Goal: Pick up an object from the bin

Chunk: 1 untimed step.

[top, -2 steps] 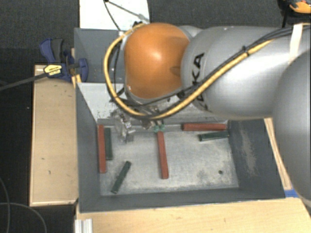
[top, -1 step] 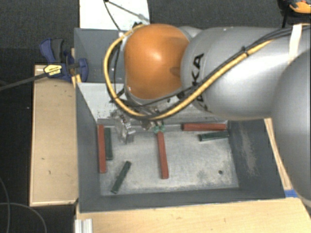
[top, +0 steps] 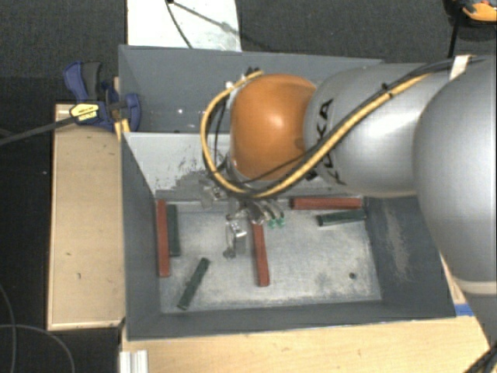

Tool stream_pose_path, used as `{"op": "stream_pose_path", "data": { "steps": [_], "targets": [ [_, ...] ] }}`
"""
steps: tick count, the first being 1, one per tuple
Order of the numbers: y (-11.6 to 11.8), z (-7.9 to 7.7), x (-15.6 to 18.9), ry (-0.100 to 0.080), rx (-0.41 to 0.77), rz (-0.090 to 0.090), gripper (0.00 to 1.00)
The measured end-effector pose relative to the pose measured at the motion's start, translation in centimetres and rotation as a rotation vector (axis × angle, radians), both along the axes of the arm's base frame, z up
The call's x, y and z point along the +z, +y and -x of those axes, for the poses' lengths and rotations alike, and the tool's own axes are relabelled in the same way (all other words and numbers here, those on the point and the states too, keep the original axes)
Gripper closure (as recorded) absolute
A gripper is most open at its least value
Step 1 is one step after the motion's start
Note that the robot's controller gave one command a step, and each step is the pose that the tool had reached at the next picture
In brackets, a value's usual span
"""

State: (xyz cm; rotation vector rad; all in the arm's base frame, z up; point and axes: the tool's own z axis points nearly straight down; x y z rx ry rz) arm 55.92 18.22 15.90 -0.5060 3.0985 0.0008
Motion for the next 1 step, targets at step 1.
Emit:
{"op": "stream_pose_path", "data": {
  "steps": [1],
  "targets": [
    [0.05, -0.01, 0.04, -0.001, 0.0, -0.001, 0.0]
  ]
}}
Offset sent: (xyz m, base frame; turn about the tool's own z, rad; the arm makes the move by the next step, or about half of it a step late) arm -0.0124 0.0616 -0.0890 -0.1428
